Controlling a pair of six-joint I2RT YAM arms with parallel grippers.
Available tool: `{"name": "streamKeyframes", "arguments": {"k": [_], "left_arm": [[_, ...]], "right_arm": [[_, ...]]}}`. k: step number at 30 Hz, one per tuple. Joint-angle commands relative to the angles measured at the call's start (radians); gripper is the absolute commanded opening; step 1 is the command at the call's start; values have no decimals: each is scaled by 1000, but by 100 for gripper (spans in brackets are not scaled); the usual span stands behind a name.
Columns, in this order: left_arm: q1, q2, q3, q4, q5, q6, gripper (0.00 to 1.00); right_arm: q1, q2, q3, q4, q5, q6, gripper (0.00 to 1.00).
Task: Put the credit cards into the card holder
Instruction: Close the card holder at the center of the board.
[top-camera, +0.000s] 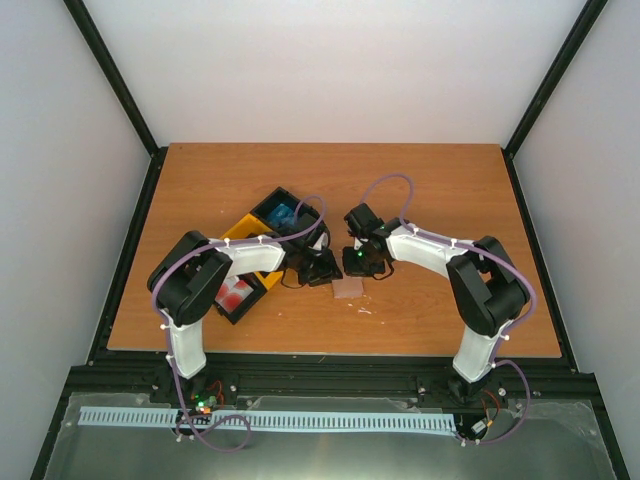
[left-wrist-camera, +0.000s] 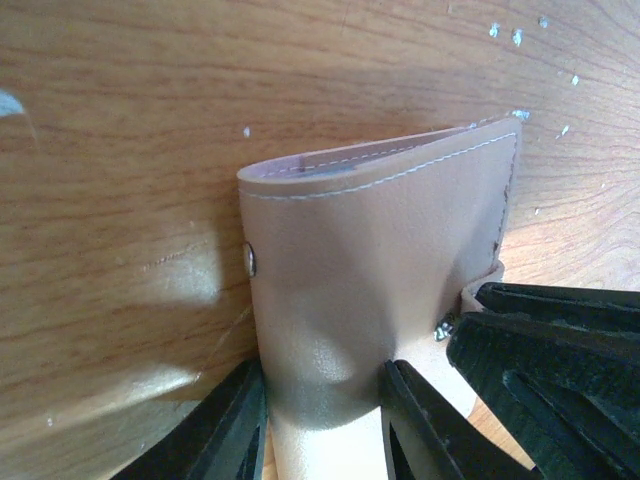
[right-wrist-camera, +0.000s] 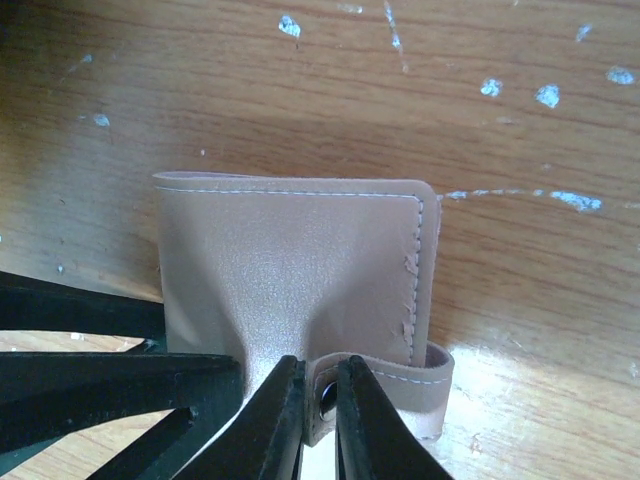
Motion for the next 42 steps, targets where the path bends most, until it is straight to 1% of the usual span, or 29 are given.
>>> {"name": "streamKeyframes", "arguments": {"k": [1,6,9,15,22,24,29,33,39,42], "left_arm": [[1,39,4,-15,-20,16,33],[0,40,4,-17,-23,18,33],[2,40,7,-18,-24,19,33],[1,46,9,-19,-21,21,33],[1,48,9,-20,-22,25,33],[1,49,9,-21,-21,25,33],[0,48,9,-22,-21,25,33],[1,51,9,-23,-21,28,33],[1,54,7,-25,-23,29,33],[0,54,7,-27,-24,30,33]], "right_arm": [[11,22,18,-16,0,-8,11],[11,12,28,-28,-15,-11,21],[11,-4,33,-33,-13,-12,23],[11,-12,37,-39,-3,-1,23],[11,-8,24,-29,-1,8,16],[11,-10,23,-24,-6,9,17],[11,-20,18,-14,-15,12,22],[11,-41,1,12,-27,18,24],[11,-32,-17,30,-42,24,22],[11,-29,-20,30,-34,26,19]]}}
